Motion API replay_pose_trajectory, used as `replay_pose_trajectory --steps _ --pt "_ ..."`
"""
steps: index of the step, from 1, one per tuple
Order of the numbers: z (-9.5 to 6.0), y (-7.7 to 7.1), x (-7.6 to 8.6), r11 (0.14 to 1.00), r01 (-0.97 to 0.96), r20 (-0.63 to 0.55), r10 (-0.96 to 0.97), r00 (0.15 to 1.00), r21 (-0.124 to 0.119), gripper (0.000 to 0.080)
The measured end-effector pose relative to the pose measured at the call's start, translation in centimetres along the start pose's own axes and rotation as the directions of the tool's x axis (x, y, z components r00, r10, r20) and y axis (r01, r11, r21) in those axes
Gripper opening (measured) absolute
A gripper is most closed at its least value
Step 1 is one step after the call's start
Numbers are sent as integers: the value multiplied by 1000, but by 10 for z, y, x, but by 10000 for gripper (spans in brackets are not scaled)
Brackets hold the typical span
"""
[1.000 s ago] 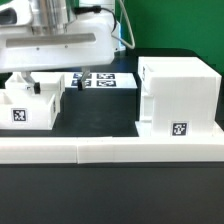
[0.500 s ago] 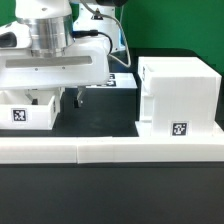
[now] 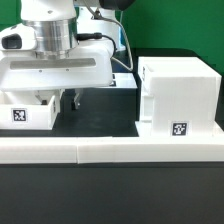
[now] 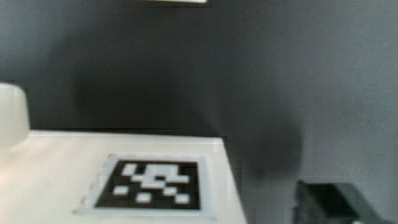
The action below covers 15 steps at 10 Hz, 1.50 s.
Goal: Assemble drawer
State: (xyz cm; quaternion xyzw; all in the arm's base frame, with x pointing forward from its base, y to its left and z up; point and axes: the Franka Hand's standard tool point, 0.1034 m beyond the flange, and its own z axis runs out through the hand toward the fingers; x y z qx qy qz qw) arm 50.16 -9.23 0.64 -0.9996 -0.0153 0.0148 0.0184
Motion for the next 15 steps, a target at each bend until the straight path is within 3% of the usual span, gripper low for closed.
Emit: replay_pose_trajectory --steps 2,4,10,13,14,15 --pt "0 0 0 1000 0 0 0 1000 0 75" --pt "0 0 1 1000 1 -1 -1 1000 -1 42" --pt "-2 -1 1 1000 9 1 -9 1000 0 42" --pt "-23 -36 10 995 98 29 -99 995 22 42" --pt "-27 -43 12 994 110 22 -110 994 27 42" --pt "-25 -42 11 994 109 24 -109 994 27 42"
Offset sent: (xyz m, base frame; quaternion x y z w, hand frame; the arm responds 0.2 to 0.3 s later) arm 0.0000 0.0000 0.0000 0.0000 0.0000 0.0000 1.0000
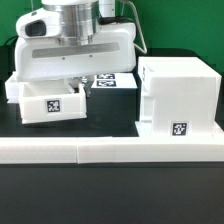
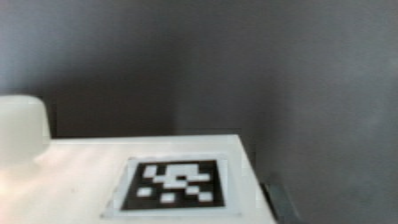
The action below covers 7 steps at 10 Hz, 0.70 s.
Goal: Assemble drawer
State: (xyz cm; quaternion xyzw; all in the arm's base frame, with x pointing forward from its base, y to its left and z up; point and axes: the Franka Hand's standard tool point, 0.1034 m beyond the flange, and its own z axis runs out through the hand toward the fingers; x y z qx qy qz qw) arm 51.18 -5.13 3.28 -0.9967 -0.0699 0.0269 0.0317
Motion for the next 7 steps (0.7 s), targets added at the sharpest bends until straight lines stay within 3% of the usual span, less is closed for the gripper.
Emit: replay_pose_trajectory --steps 3,4,7 --pt "2 1 -1 992 129 4 -129 992 -1 42" --pt "4 0 -2 959 284 10 -283 959 -16 42" --pt "2 -11 6 771 637 33 -636 771 -24 42"
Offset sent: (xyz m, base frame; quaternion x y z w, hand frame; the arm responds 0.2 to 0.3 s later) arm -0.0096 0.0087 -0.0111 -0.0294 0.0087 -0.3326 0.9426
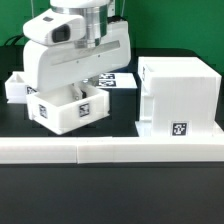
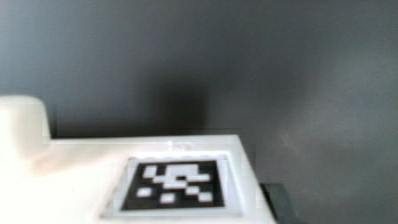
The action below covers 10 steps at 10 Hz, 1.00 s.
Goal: Assemble drawer
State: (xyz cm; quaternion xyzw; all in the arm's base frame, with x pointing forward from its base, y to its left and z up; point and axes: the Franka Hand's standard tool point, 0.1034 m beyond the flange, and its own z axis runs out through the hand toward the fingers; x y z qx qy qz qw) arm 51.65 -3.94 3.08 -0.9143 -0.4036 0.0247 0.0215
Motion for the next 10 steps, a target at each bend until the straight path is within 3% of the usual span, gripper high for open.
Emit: replay_pose_trajectory --steps 5,8,10 --pt "1 4 -6 938 345 25 -345 938 -7 42" --pt "7 10 -2 781 625 79 -623 778 -7 42" --pt "8 11 -5 780 626 81 -624 778 -3 42"
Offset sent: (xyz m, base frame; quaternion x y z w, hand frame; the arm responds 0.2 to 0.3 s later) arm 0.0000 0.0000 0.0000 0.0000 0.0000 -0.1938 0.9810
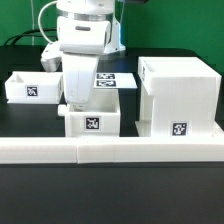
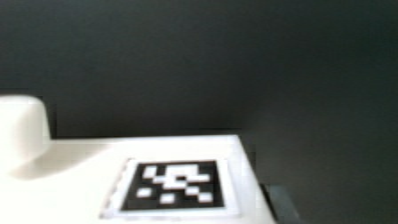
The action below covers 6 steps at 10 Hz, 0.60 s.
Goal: Assemble drawer
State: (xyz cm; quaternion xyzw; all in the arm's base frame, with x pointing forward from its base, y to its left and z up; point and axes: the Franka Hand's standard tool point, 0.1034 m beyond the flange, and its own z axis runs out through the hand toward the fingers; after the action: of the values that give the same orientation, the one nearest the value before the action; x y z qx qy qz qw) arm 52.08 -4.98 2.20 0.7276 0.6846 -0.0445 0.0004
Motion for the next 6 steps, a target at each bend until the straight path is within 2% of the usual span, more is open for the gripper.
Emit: replay_pose_trajectory --steps 3,4,5,6 --pt "3 5 3 999 37 9 -37 999 -6 42" --pt "4 6 2 999 33 8 -33 999 -27 42" --pt "5 4 1 999 32 8 -31 999 -20 42" --pt "5 4 2 999 29 8 -29 1000 -23 42"
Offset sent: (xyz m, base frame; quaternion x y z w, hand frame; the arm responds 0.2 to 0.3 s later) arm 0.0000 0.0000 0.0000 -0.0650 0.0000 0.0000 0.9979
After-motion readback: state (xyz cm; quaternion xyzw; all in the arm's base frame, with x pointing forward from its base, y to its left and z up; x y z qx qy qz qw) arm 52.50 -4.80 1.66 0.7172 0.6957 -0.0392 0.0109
